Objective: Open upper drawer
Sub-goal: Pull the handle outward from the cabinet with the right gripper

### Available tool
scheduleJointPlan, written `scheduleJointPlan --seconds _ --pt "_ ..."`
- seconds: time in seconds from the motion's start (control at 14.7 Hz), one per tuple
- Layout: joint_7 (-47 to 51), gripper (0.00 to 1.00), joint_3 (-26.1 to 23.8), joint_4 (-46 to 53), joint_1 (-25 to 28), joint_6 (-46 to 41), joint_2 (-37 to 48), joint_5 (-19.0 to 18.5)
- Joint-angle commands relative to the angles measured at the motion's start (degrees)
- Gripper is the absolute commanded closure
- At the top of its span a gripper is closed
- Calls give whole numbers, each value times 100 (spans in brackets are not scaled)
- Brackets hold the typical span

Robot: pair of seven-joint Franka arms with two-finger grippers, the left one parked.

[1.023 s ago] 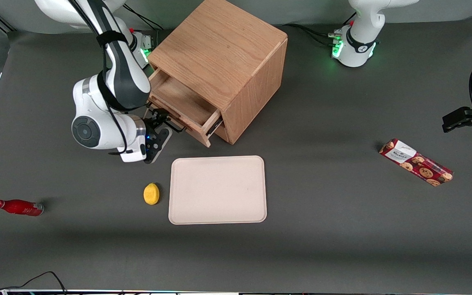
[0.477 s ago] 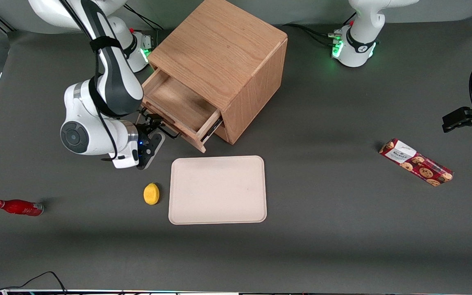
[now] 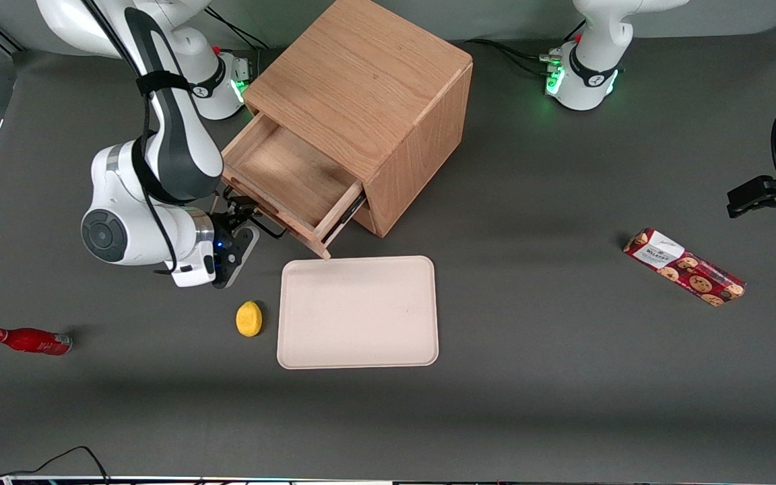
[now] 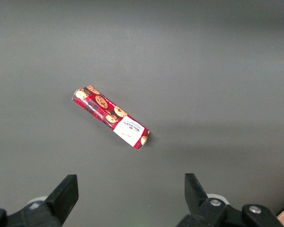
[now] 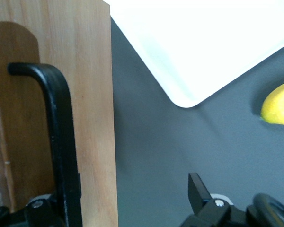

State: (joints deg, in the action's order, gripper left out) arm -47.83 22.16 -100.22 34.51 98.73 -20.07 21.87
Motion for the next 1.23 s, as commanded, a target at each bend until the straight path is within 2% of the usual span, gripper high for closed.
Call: scheduleJointPlan --seconds 0.0,0.68,1.16 --pt "-340 0 16 284 -164 -82 -199 115" --pt "-490 0 16 679 -497 -117 -357 89" --pt "-973 0 16 1004 -823 -117 -620 72"
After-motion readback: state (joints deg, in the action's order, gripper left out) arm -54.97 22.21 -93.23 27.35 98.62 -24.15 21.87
